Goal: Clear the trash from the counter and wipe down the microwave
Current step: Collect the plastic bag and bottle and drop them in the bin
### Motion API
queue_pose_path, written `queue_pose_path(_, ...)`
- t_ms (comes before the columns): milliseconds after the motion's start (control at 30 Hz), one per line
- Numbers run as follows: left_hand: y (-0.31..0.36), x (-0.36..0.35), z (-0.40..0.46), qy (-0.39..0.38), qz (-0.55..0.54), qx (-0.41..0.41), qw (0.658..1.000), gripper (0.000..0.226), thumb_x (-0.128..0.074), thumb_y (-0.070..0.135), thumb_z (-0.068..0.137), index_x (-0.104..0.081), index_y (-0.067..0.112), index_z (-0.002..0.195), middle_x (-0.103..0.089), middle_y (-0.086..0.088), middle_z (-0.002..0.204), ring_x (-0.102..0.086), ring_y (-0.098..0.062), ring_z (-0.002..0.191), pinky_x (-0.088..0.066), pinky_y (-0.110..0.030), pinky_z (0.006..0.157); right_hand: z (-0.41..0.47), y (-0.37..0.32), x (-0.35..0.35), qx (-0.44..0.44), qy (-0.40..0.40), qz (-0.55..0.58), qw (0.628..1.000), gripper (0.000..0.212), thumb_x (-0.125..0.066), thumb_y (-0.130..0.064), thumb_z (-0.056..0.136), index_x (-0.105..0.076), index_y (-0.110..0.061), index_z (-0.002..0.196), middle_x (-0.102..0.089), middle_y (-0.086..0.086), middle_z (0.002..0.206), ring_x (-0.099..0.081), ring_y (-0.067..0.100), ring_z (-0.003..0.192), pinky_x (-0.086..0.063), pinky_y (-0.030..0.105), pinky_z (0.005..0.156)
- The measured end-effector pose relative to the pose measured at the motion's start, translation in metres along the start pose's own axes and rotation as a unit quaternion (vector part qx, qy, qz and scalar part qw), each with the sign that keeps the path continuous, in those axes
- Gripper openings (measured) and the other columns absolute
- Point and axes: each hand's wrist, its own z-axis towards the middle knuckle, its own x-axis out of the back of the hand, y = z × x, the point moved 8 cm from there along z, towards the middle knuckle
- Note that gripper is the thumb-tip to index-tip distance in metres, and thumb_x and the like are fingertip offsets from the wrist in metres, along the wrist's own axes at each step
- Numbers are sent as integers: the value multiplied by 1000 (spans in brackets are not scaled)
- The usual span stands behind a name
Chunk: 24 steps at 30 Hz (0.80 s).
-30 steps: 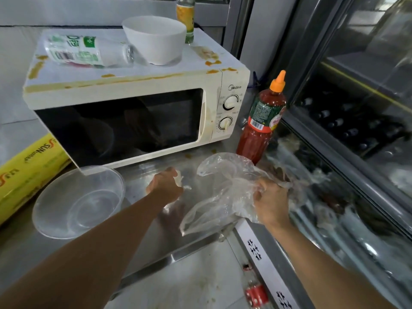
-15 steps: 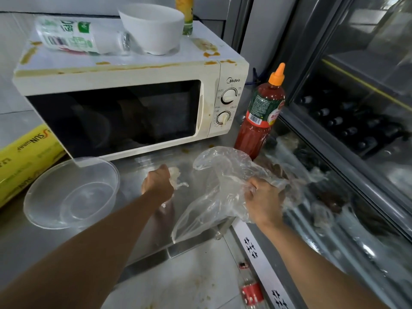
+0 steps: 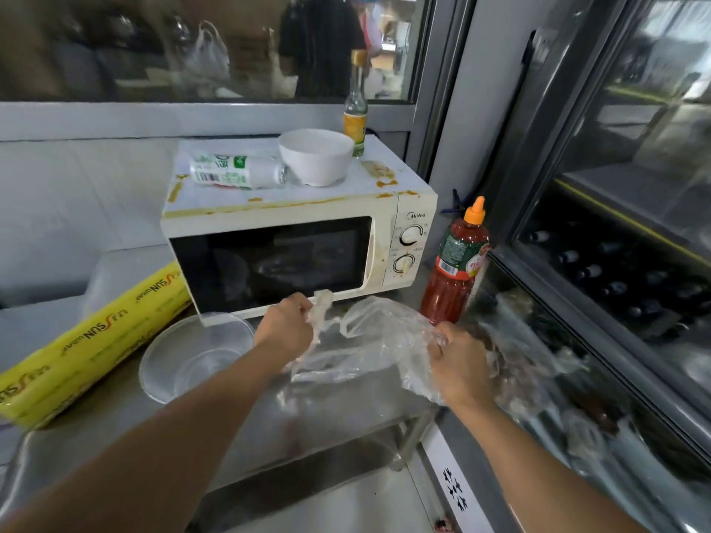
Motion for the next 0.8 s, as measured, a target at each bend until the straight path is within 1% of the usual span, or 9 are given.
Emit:
queue_pose_path(33, 4, 10, -3, 8, -9, 2, 1000, 25, -46, 10, 87, -61, 19, 105, -64, -7, 93, -59, -27, 86, -46, -29, 70, 0, -5, 6, 5, 5, 5, 1000, 15, -54, -11, 91, -64, -10, 103, -67, 9, 104, -63, 28, 96, -34, 25, 68)
queue_pose_path(133, 16, 39, -12, 48, -11, 0, 999, 21, -47, 10, 87, -61, 17, 101, -65, -8, 100, -61, -27, 91, -49, -31, 74, 1, -19, 26, 15, 23, 28, 999, 13, -53, -10, 91, -64, -9, 98, -67, 12, 101, -63, 29, 91, -33, 24, 66)
queue_pose_path(233, 25, 65, -22, 75, 0, -3, 997, 23, -48, 7, 88, -61, 15, 105, -66, -8, 101, -62, -24, 90, -50, -29, 72, 3, -31, 43, 31, 33, 47, 998, 11, -53, -9, 91, -63, -5, 94, -68, 15, 100, -60, 27, 82, -34, 25, 65)
queue_pose_path(300, 28, 82, -28, 90, 1, 0, 996, 24, -48, 7, 88, -61, 16, 106, -65, -7, 100, -61, -22, 86, -49, -28, 69, 2, -40, 54, 44, 43, 57, 996, 10, -53, -7, 90, -63, -4, 91, -68, 15, 97, -61, 29, 82, -36, 26, 64)
queue_pose_path(433, 33, 115, -41, 117, 3, 8, 993, 25, -47, 9, 88, -62, 20, 105, -65, -4, 100, -58, -19, 83, -48, -29, 69, 2, -56, 72, 49, 60, 79, 994, 13, -52, -2, 88, -65, -4, 91, -68, 13, 96, -60, 30, 85, -34, 28, 63)
queue_pose_path(533, 34, 133, -47, 128, 20, 7, 992, 27, -46, 11, 90, -63, 20, 110, -66, -3, 105, -53, -15, 81, -41, -25, 66, 2, -71, 81, 61, 73, 87, 992, 14, -51, -1, 85, -58, -9, 76, -65, 11, 87, -54, 27, 77, -29, 29, 59)
queue_pose_path(633, 34, 150, -54, 130, 29, 6, 991, 28, -44, 11, 89, -65, 19, 106, -67, -4, 106, -59, -19, 88, -41, -24, 69, 3, -84, 86, 72, 81, 92, 990, 19, -50, -3, 86, -50, -14, 71, -62, 9, 86, -48, 24, 74, -29, 29, 59)
queue_pose_path(733, 32, 167, -59, 141, 28, 8, 990, 27, -45, 11, 89, -67, 18, 104, -68, -5, 105, -61, -25, 98, -44, -27, 73, 4, -97, 85, 77, 83, 84, 990, 14, -49, -5, 88, -59, -9, 79, -62, 7, 89, -51, 25, 79, -33, 30, 61)
queue_pose_path(800, 29, 177, -59, 148, 21, 5, 989, 26, -45, 11, 88, -67, 17, 101, -68, -7, 103, -60, -26, 96, -48, -30, 76, 5, -107, 85, 80, 93, 91, 988, 14, -49, -4, 87, -60, -7, 79, -62, 9, 86, -51, 25, 77, -33, 30, 60)
